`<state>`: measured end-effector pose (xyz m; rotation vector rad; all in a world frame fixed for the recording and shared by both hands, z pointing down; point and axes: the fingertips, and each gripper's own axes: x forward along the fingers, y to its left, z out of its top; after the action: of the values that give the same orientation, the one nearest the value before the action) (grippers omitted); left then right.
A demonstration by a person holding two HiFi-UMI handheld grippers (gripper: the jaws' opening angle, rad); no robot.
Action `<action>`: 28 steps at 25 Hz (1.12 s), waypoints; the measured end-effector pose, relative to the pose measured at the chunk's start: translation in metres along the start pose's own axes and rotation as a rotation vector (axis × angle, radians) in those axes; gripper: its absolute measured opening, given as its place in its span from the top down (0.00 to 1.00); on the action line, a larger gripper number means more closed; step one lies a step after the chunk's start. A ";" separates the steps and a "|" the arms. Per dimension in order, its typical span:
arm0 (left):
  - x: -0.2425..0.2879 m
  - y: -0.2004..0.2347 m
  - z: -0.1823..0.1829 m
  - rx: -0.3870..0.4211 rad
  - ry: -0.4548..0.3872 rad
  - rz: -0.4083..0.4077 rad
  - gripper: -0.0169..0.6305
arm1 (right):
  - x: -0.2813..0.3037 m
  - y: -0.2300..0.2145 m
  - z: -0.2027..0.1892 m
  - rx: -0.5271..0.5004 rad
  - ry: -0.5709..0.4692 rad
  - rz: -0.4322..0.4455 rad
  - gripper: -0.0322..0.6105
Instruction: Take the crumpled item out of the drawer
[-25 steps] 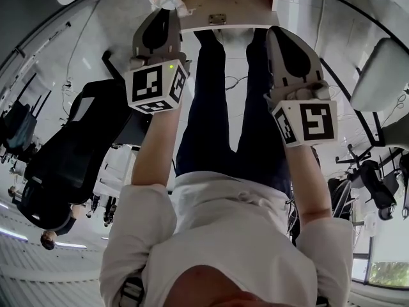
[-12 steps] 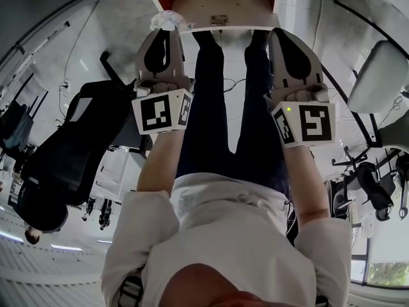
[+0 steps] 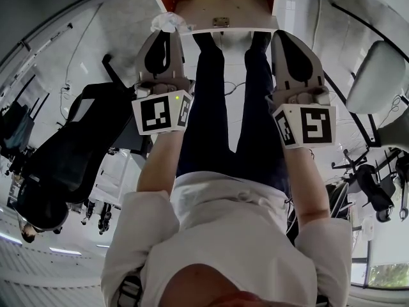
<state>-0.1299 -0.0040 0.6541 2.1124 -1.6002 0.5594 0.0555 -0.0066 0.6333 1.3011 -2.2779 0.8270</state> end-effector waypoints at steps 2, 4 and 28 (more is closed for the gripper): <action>-0.003 -0.001 0.007 0.002 -0.007 -0.004 0.94 | -0.003 0.000 0.007 -0.008 -0.010 -0.003 0.94; -0.004 -0.002 0.015 0.004 -0.016 -0.009 0.94 | -0.005 0.000 0.016 -0.014 -0.022 -0.009 0.94; -0.072 0.009 0.163 0.023 -0.179 -0.046 0.94 | -0.059 0.043 0.165 -0.100 -0.213 -0.028 0.94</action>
<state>-0.1469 -0.0404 0.4802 2.2654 -1.6406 0.3841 0.0401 -0.0608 0.4617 1.4319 -2.4218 0.5813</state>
